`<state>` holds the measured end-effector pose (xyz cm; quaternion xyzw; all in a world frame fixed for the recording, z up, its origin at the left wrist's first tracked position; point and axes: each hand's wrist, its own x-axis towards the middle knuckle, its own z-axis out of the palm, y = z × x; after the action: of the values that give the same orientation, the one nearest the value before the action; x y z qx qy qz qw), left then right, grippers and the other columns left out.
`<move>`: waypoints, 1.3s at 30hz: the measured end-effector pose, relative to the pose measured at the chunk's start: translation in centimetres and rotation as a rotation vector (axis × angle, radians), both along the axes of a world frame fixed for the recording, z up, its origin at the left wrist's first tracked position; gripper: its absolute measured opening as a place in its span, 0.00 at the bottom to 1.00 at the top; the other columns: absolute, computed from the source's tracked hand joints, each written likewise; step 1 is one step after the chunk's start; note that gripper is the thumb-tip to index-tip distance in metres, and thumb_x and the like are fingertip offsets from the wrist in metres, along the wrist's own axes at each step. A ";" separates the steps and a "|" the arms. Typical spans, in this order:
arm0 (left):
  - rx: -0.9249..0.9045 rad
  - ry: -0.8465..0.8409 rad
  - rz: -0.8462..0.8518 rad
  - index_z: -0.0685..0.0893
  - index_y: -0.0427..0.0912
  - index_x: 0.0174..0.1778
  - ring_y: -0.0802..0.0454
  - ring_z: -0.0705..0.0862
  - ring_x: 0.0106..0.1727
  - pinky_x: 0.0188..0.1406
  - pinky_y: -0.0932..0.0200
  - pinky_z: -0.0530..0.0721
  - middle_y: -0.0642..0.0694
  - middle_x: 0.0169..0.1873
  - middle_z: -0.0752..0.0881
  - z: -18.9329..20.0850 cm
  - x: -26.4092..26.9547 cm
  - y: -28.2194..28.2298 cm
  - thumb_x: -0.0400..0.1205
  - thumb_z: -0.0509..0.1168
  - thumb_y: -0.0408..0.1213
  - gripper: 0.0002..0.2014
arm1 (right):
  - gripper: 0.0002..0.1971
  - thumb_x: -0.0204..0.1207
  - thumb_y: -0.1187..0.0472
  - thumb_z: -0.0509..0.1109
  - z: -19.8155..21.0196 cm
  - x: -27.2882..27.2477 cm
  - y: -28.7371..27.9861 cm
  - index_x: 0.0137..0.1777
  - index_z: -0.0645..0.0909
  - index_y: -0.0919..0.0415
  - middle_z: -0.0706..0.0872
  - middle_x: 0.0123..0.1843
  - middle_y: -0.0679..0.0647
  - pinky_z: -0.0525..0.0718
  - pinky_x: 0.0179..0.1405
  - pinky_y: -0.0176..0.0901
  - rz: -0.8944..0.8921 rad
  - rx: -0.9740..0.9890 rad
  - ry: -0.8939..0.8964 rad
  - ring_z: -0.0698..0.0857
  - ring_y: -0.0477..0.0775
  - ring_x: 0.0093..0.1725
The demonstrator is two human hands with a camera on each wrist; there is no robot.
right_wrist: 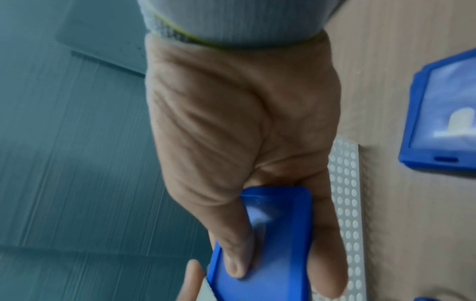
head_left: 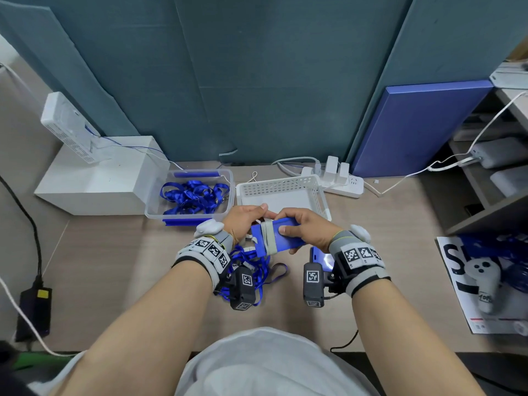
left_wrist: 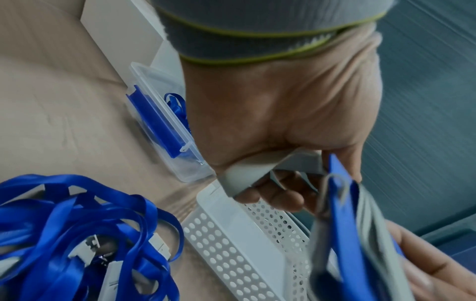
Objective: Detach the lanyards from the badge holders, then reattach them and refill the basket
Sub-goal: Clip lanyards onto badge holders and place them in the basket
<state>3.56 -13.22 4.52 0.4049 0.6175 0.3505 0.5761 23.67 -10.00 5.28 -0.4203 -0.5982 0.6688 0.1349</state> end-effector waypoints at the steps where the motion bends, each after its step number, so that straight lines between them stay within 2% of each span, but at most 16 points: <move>1: -0.022 -0.051 0.034 0.94 0.44 0.46 0.45 0.88 0.40 0.47 0.54 0.87 0.31 0.44 0.92 0.1 0.1 0.1 0.88 0.63 0.48 0.17 | 0.03 0.84 0.70 0.69 0.1 0.0 0.0 0.53 0.83 0.63 0.87 0.40 0.48 0.85 0.30 0.41 -0.025 0.006 0.023 0.85 0.49 0.36; 3: -0.082 -0.114 0.134 0.91 0.40 0.48 0.43 0.89 0.42 0.49 0.53 0.88 0.33 0.47 0.92 0.1 0.4 0.5 0.89 0.60 0.47 0.18 | 0.06 0.84 0.71 0.69 0.0 -0.2 -0.1 0.49 0.81 0.60 0.86 0.36 0.45 0.79 0.31 0.37 -0.104 0.002 0.071 0.81 0.45 0.34; 6: -0.174 -0.157 0.166 0.87 0.37 0.43 0.42 0.85 0.37 0.42 0.52 0.82 0.37 0.38 0.89 0.1 0.2 0.0 0.91 0.54 0.48 0.23 | 0.11 0.84 0.70 0.68 0.3 -0.6 0.2 0.43 0.75 0.55 0.84 0.34 0.51 0.78 0.28 0.38 -0.313 -0.137 0.228 0.81 0.48 0.32; 9: -0.161 -0.241 0.139 0.87 0.34 0.38 0.41 0.86 0.36 0.41 0.52 0.80 0.37 0.36 0.89 -0.4 -0.1 -0.7 0.86 0.57 0.43 0.20 | 0.14 0.83 0.70 0.70 0.4 -0.6 1.3 0.40 0.73 0.53 0.84 0.36 0.54 0.79 0.27 0.39 -0.411 -0.088 0.154 0.83 0.51 0.32; 11: -0.142 -0.186 0.077 0.86 0.36 0.37 0.44 0.86 0.34 0.38 0.54 0.79 0.40 0.31 0.85 -0.5 0.2 -0.8 0.82 0.64 0.43 0.14 | 0.15 0.81 0.70 0.71 0.0 -0.6 1.5 0.39 0.73 0.53 0.85 0.40 0.58 0.83 0.32 0.45 -0.455 -0.042 0.053 0.85 0.57 0.37; 15: -0.024 0.104 -0.006 0.79 0.40 0.34 0.58 0.79 0.22 0.24 0.66 0.78 0.47 0.24 0.78 -0.6 0.7 -0.6 0.86 0.68 0.46 0.18 | 0.14 0.77 0.66 0.73 -1.2 -1.5 0.8 0.38 0.72 0.53 0.81 0.43 0.62 0.83 0.43 0.59 -0.454 -0.015 -0.049 0.81 0.59 0.44; 17: 0.029 0.212 -0.016 0.75 0.41 0.32 0.59 0.74 0.19 0.18 0.69 0.74 0.46 0.23 0.75 -0.8 0.4 -0.8 0.85 0.68 0.47 0.19 | 0.14 0.74 0.64 0.74 -1.2 -2.0 0.5 0.39 0.69 0.54 0.79 0.42 0.61 0.83 0.42 0.59 -0.415 -0.006 -0.087 0.81 0.58 0.43; 19: 0.061 0.268 0.003 0.71 0.43 0.28 0.61 0.73 0.18 0.17 0.71 0.73 0.47 0.23 0.72 -1.2 0.1 -0.9 0.85 0.69 0.46 0.21 | 0.14 0.65 0.63 0.72 -0.9 -2.5 0.4 0.37 0.67 0.54 0.77 0.37 0.59 0.79 0.39 0.56 -0.358 0.022 -0.127 0.76 0.56 0.40; 21: 0.059 0.314 0.022 0.69 0.44 0.27 0.61 0.73 0.19 0.18 0.70 0.74 0.50 0.22 0.70 -1.5 -0.2 -1.0 0.83 0.71 0.45 0.23 | 0.14 0.62 0.64 0.70 -0.8 -2.8 0.3 0.37 0.66 0.54 0.74 0.36 0.57 0.75 0.38 0.53 -0.308 0.044 -0.162 0.73 0.55 0.39; 23: 0.056 0.329 0.033 0.69 0.46 0.26 0.57 0.74 0.21 0.20 0.65 0.77 0.52 0.21 0.69 -1.5 -0.1 -0.9 0.82 0.73 0.46 0.23 | 0.12 0.69 0.62 0.71 -0.9 -3.1 0.1 0.41 0.68 0.55 0.76 0.38 0.57 0.77 0.40 0.53 -0.300 0.064 -0.193 0.75 0.55 0.38; 27: 0.106 0.480 -0.043 0.69 0.45 0.24 0.60 0.69 0.17 0.17 0.69 0.67 0.50 0.21 0.69 -1.0 0.3 -0.8 0.82 0.72 0.46 0.24 | 0.10 0.81 0.56 0.69 -1.7 -3.3 -0.4 0.58 0.74 0.54 0.88 0.50 0.53 0.86 0.57 0.59 -0.306 0.113 -0.213 0.86 0.58 0.50; 29: 0.157 0.549 -0.061 0.70 0.45 0.23 0.60 0.71 0.23 0.22 0.66 0.67 0.51 0.26 0.71 -1.0 0.4 -0.7 0.80 0.73 0.47 0.25 | 0.10 0.82 0.59 0.68 -2.0 -3.2 -0.4 0.61 0.75 0.50 0.89 0.52 0.50 0.86 0.61 0.61 -0.299 0.178 -0.225 0.87 0.57 0.53; 31: 0.188 0.577 -0.037 0.73 0.48 0.21 0.57 0.75 0.34 0.30 0.64 0.69 0.52 0.36 0.73 -1.3 0.6 -0.5 0.79 0.74 0.47 0.23 | 0.12 0.83 0.62 0.66 -1.9 -3.2 -0.5 0.63 0.76 0.48 0.89 0.52 0.49 0.86 0.61 0.59 -0.317 0.234 -0.252 0.87 0.56 0.54; 35: 0.192 0.427 0.072 0.82 0.47 0.22 0.62 0.81 0.47 0.41 0.79 0.73 0.55 0.50 0.78 -0.4 1.3 0.0 0.80 0.74 0.40 0.19 | 0.22 0.82 0.64 0.65 -1.8 -3.2 -0.8 0.72 0.71 0.43 0.88 0.51 0.49 0.85 0.53 0.50 -0.365 0.276 -0.265 0.86 0.54 0.49; 37: 0.197 0.309 0.101 0.84 0.44 0.21 0.59 0.85 0.49 0.52 0.70 0.76 0.52 0.49 0.87 -0.2 1.1 0.3 0.80 0.74 0.38 0.19 | 0.26 0.81 0.66 0.66 -1.8 -3.2 -1.1 0.73 0.68 0.39 0.88 0.46 0.50 0.84 0.43 0.46 -0.372 0.281 -0.226 0.85 0.52 0.41; 39: 0.206 0.191 0.140 0.86 0.41 0.24 0.53 0.87 0.44 0.56 0.54 0.81 0.48 0.38 0.91 0.0 1.1 0.5 0.81 0.74 0.39 0.18 | 0.22 0.81 0.66 0.66 -1.9 -3.3 -1.2 0.67 0.71 0.39 0.87 0.48 0.46 0.83 0.41 0.45 -0.363 0.306 -0.233 0.84 0.51 0.42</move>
<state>4.64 -12.77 4.48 0.4493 0.6571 0.4110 0.4443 20.36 -11.19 3.42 -0.5696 -0.6188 0.4824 0.2448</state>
